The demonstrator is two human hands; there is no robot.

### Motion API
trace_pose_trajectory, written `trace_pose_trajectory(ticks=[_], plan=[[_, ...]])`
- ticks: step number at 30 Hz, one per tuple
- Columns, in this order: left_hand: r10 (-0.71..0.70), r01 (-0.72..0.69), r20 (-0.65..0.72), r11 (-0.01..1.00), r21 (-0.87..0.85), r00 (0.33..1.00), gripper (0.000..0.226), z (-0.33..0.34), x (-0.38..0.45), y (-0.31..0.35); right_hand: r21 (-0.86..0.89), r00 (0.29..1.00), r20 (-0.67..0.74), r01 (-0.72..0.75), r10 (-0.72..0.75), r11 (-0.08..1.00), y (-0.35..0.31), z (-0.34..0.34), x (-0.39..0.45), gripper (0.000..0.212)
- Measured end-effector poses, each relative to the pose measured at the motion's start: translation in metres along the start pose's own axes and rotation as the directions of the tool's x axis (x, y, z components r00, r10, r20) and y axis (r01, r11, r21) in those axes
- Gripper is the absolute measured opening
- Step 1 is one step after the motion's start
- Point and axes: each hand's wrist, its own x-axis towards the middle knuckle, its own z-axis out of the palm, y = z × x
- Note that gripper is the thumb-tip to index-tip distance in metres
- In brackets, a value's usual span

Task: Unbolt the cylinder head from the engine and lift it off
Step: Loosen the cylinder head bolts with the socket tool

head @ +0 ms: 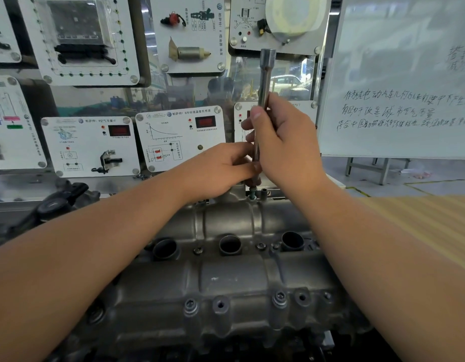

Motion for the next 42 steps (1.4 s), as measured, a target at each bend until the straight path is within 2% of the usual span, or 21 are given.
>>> trace_pose_trajectory(ticks=[5, 8, 11, 13, 16, 19, 23, 26, 29, 33, 40, 42], plan=[[0.015, -0.014, -0.016, 0.997, 0.071, 1.0, 0.018, -0.0007, 0.0013, 0.0006, 0.069, 1.0, -0.001, -0.018, 0.018, 0.997, -0.0004, 0.0025, -0.0028, 0.036], [0.014, -0.013, -0.012, 0.995, 0.094, 1.0, 0.023, 0.0004, 0.0012, 0.0014, 0.031, 0.998, -0.042, 0.04, -0.039, 0.999, -0.0025, 0.0023, -0.0027, 0.028], [0.013, -0.012, -0.017, 0.999, 0.029, 1.0, 0.02, 0.0006, 0.0009, -0.0007, -0.017, 0.996, -0.052, 0.078, -0.078, 0.997, -0.003, 0.0012, -0.0026, 0.014], [-0.006, 0.006, -0.007, 1.0, -0.019, 1.0, 0.023, -0.0001, 0.0011, -0.0021, -0.002, 0.999, -0.018, 0.038, -0.038, 0.999, -0.002, 0.0003, -0.0019, 0.02], [0.005, -0.005, -0.001, 1.0, 0.006, 1.0, 0.017, -0.0008, 0.0014, -0.0034, 0.042, 1.0, 0.008, 0.006, -0.007, 0.999, -0.0026, 0.0008, -0.0022, 0.023], [0.016, -0.015, -0.01, 0.999, 0.036, 1.0, 0.017, -0.0004, 0.0025, -0.0027, 0.062, 1.0, -0.01, -0.001, 0.002, 0.998, -0.0021, 0.0021, -0.0028, 0.043], [0.019, -0.019, -0.004, 0.997, 0.07, 1.0, 0.021, 0.0007, 0.0025, -0.0013, -0.016, 0.993, -0.089, 0.076, -0.077, 0.997, -0.0026, 0.0017, -0.0023, 0.019], [-0.002, 0.002, 0.001, 0.999, 0.037, 1.0, 0.022, -0.0001, 0.0016, -0.0011, -0.028, 0.997, -0.042, 0.057, -0.058, 0.998, 0.0004, 0.0013, -0.001, 0.029], [0.019, -0.02, 0.018, 0.999, 0.039, 1.0, 0.019, -0.0008, 0.0016, -0.002, 0.002, 1.0, 0.021, 0.019, -0.019, 1.0, -0.0005, -0.0002, -0.0003, 0.026], [0.031, -0.031, -0.001, 0.996, 0.08, 1.0, 0.017, -0.0004, 0.0044, -0.0039, 0.054, 0.999, 0.045, 0.006, -0.009, 0.999, -0.0026, 0.0009, -0.0023, 0.047], [0.035, -0.034, -0.005, 0.997, 0.076, 0.999, 0.011, 0.001, 0.0025, -0.0026, -0.02, 0.997, -0.039, 0.073, -0.073, 0.997, 0.0, 0.0025, -0.0017, 0.015], [0.013, -0.013, -0.007, 0.999, 0.048, 1.0, 0.019, 0.0004, 0.002, -0.0005, 0.003, 0.999, -0.006, 0.04, -0.04, 0.999, -0.001, 0.0022, -0.0015, 0.02]])
